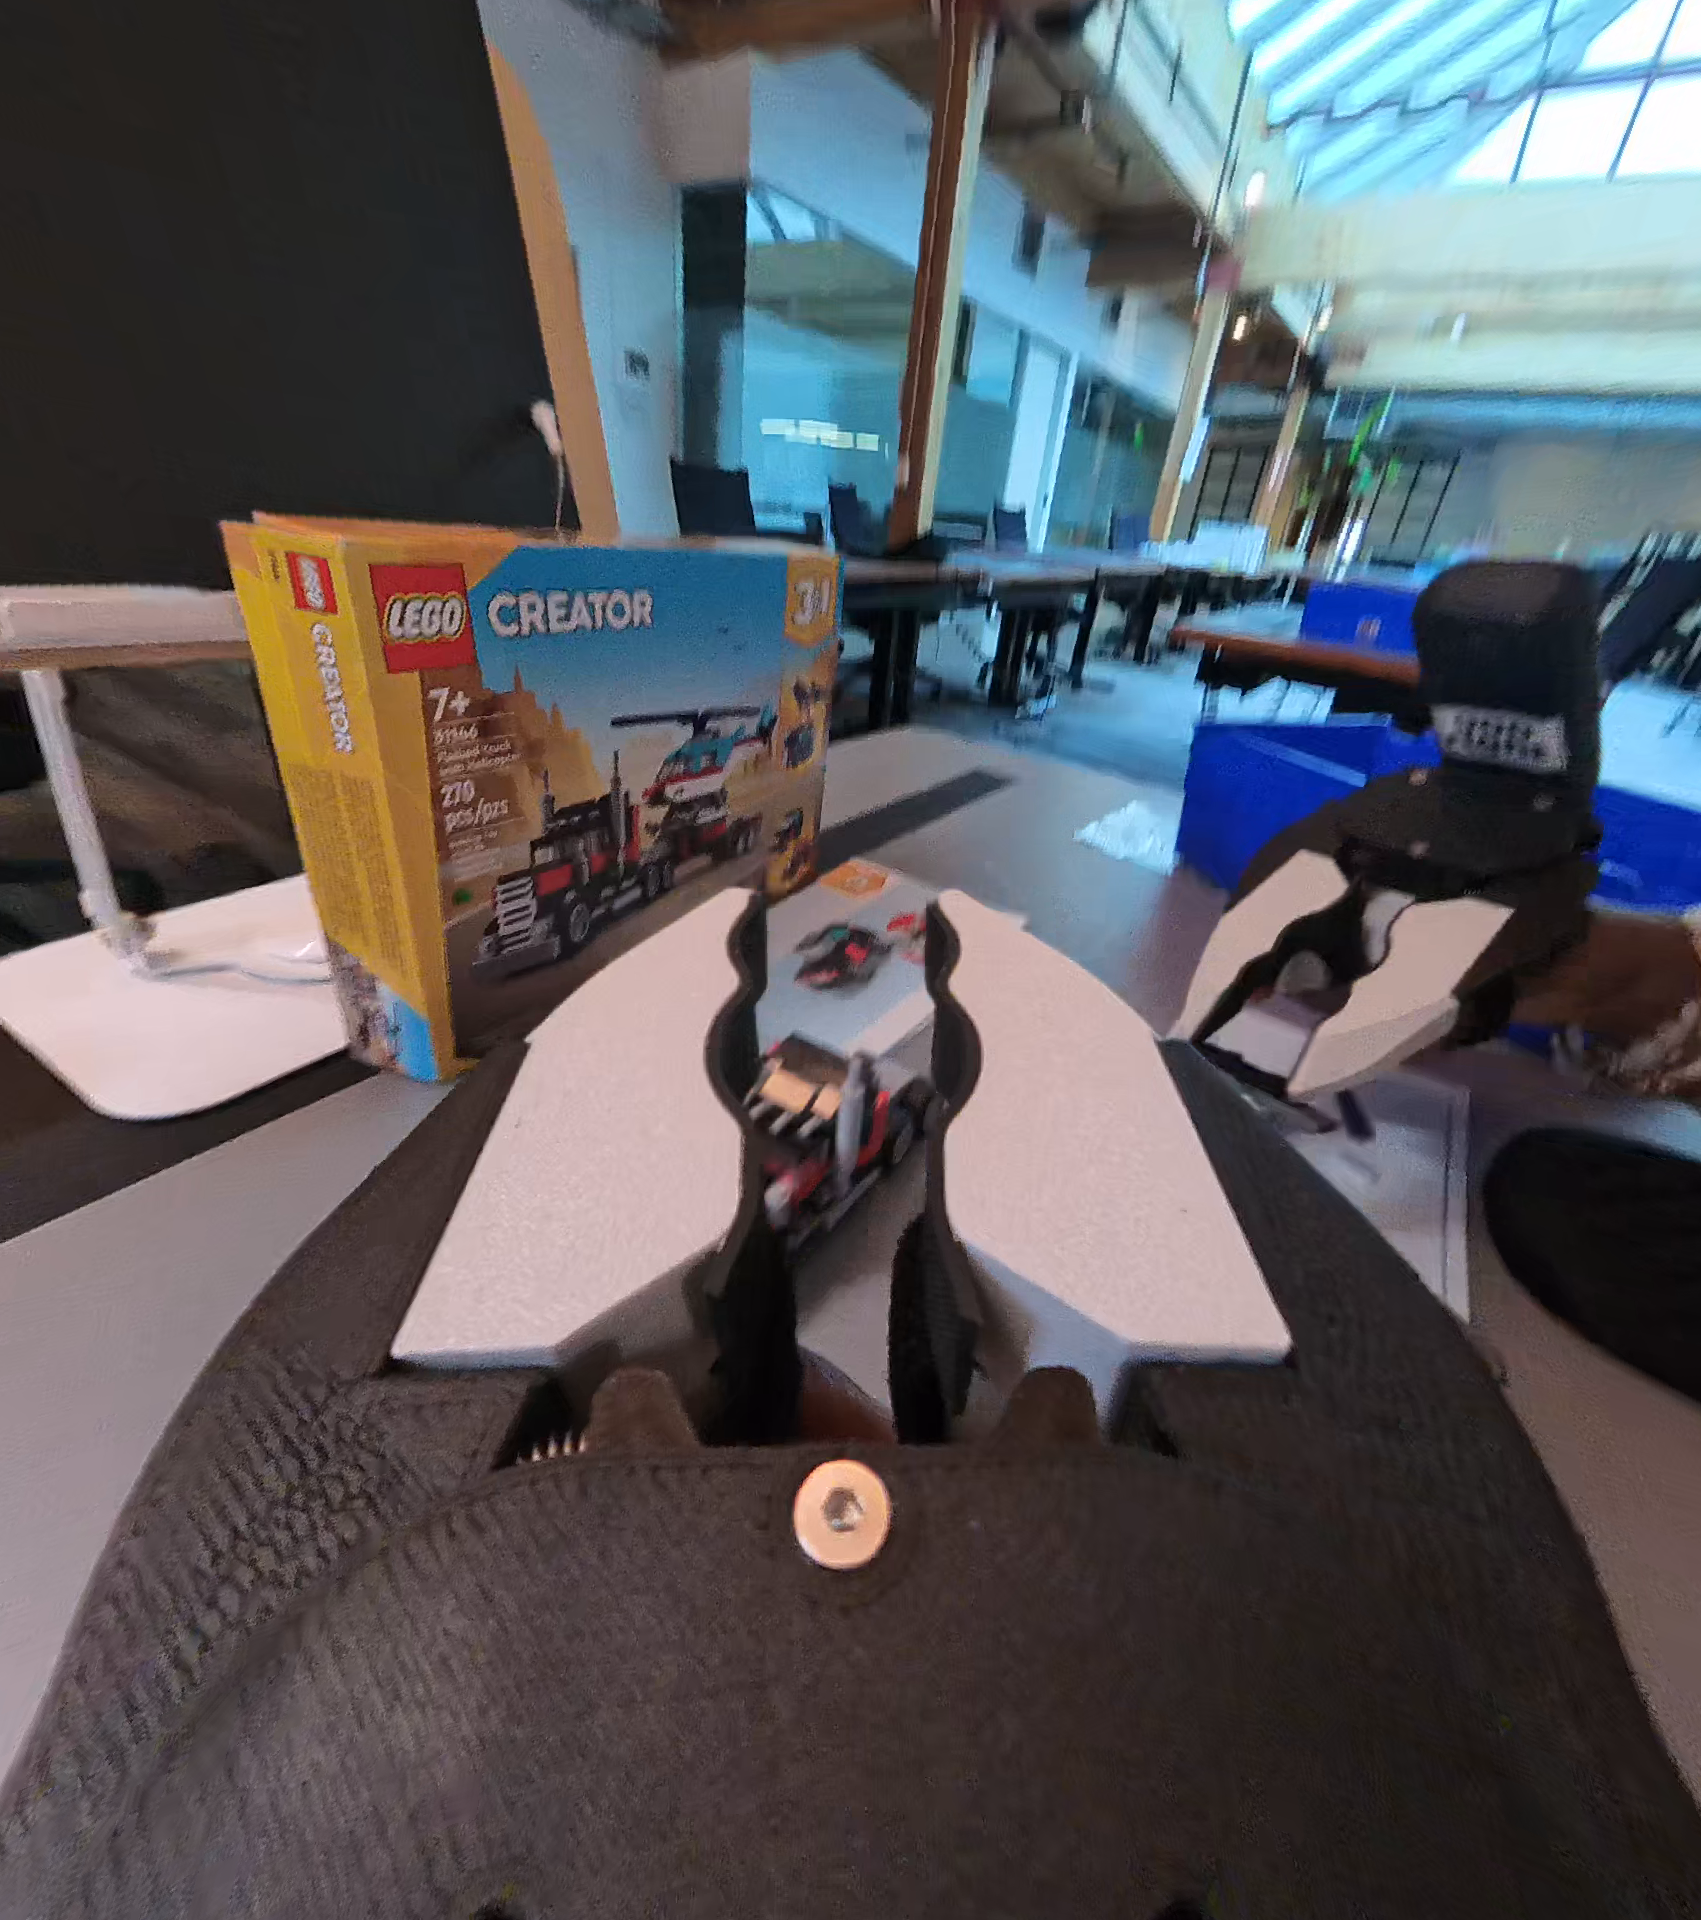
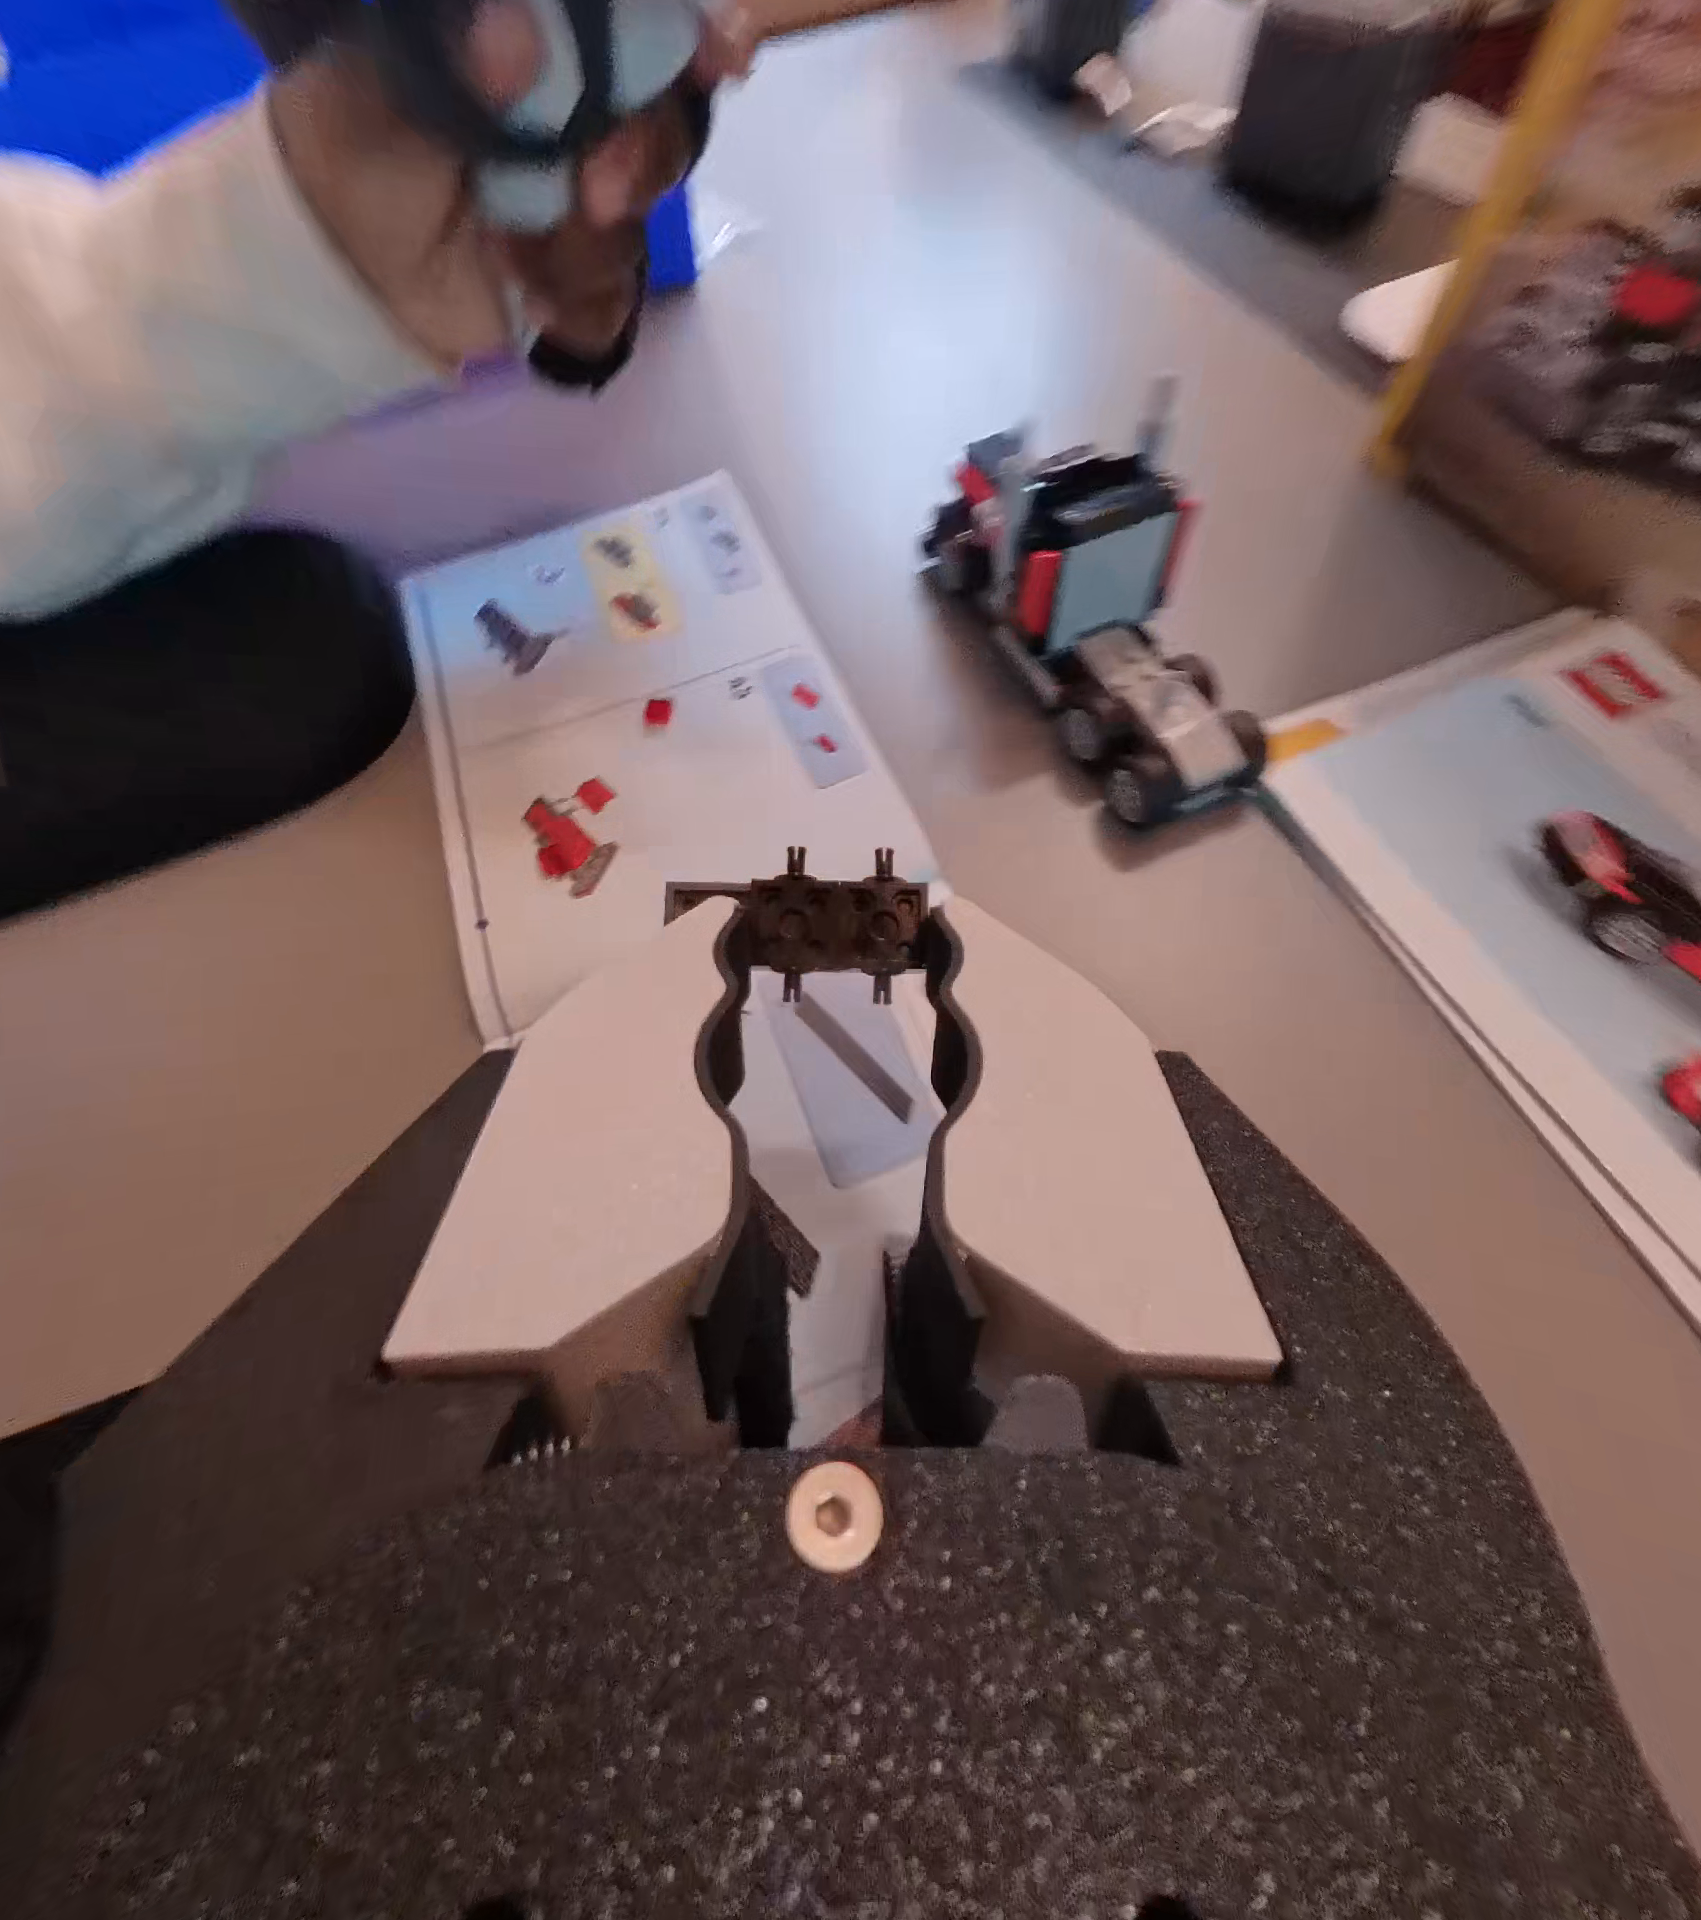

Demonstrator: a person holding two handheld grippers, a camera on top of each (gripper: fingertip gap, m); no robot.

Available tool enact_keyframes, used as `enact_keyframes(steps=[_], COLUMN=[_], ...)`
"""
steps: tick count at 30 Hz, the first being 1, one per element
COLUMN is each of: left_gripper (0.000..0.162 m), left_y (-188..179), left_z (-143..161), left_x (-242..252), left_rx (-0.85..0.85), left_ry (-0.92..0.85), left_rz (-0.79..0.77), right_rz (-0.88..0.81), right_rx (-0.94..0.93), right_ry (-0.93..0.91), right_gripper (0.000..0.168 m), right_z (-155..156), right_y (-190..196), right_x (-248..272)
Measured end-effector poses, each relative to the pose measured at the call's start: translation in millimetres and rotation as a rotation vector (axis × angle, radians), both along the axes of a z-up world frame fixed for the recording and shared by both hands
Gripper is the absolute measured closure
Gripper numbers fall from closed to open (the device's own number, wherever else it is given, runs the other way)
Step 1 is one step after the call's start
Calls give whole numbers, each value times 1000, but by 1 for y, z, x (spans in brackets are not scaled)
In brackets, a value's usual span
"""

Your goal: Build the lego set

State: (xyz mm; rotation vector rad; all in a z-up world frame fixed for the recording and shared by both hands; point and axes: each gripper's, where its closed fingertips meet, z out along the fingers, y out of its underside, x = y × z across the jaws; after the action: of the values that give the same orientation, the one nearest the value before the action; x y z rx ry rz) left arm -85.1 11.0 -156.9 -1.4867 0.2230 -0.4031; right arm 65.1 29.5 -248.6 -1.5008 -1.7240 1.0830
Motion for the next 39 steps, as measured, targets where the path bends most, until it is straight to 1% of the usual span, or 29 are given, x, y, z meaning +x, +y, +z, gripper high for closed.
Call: enact_keyframes(steps=[2, 5, 8, 11, 14, 17, 20, 22, 24, 27, 29, 31, 33, 36, 39], left_gripper=[133, 133, 133, 133, 133, 134, 134, 134, 134, 135, 135, 135, 135, 135, 135], left_y=[-6, -16, -22, -22, -21, -25, -25, -25, -24, -23, -24, -23, -22, -21, -22], left_z=[-10, -34, -51, -49, -49, -48, -47, -51, -54, -53, -53, -55, -56, -57, -57], left_x=[-7, -12, -23, -38, -56, -61, -63, -65, -66, -67, -67, -67, -67, -65, -65], left_rx=[-79, -193, -194, -143, -133, -115, -107, -114, -122, -119, -121, -134, -146, -146, -146], left_ry=[49, 63, 77, 47, 10, -45, -61, -46, -38, -51, -65, -77, -81, -77, -80], left_rz=[-18, -74, -26, 39, 116, 129, 133, 145, 153, 147, 142, 131, 127, 118, 114], right_rz=[85, 217, 324, 469, 621, 768, 814, 804, 752, 598, 465, 357, 323, 337, 368], right_rx=[50, 84, 110, 176, 224, 244, 316, 336, 315, 297, 251, 187, 200, 275, 242], right_ry=[-71, -122, -178, -240, -273, -296, -369, -389, -394, -374, -301, -180, -128, -166, -128], right_gripper=[136, 135, 135, 135, 136, 135, 135, 135, 125, 125, 126, 128, 133, 138, 145], right_z=[-5, -1, 1, -3, -14, -30, -48, -54, -53, -41, -31, -26, -32, -41, -39], right_y=[-17, -44, -67, -91, -108, -120, -118, -116, -113, -101, -96, -93, -88, -80, -89], right_x=[-13, -32, -53, -71, -91, -102, -108, -110, -111, -110, -111, -114, -111, -106, -108])
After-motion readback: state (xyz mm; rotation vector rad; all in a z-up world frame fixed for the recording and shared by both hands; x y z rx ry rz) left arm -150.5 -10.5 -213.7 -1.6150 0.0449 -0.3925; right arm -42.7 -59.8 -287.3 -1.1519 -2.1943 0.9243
